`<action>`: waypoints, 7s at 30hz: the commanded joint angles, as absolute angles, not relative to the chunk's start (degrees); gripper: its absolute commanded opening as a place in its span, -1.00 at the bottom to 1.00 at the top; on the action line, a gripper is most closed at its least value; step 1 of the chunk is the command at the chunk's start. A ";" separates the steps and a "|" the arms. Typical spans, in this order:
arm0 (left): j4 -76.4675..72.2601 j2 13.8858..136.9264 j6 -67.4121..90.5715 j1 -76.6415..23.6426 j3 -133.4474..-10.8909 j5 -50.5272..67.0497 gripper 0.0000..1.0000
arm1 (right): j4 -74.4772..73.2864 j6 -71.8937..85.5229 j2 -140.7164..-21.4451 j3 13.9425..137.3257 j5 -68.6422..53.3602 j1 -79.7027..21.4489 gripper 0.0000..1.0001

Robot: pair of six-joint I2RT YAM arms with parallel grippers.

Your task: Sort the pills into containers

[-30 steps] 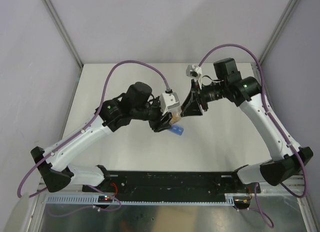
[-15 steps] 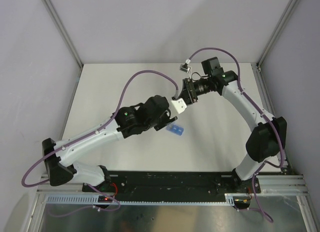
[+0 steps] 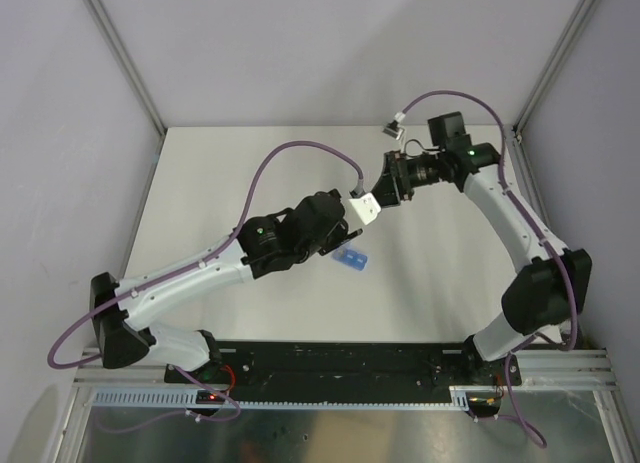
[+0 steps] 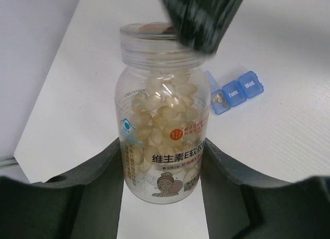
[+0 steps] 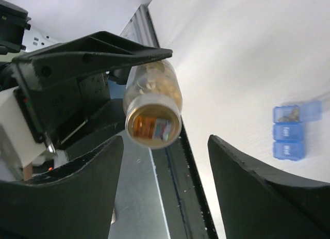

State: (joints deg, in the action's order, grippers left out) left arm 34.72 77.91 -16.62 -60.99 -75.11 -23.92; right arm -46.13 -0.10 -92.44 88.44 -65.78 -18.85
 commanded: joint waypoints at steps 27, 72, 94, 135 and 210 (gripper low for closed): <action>35.57 68.78 -10.43 -48.69 -78.60 34.74 -1.00 | -56.09 -27.12 -65.99 87.79 -52.41 -23.62 0.80; 37.27 73.74 -12.43 -53.82 -82.86 11.93 -1.00 | -48.40 -9.03 -82.44 87.55 -66.18 -24.31 -0.76; 31.13 76.69 -17.01 -63.32 -76.50 -20.93 -1.00 | -46.74 -4.51 -84.59 87.19 -65.66 -17.33 0.54; 40.43 72.04 -11.79 -48.70 -81.63 40.59 -1.00 | -60.17 -32.12 -70.56 91.19 -57.71 -29.86 0.28; 31.52 75.30 -14.92 -62.16 -78.31 -16.96 -1.00 | -44.45 -6.85 -83.54 84.42 -60.54 -25.21 0.63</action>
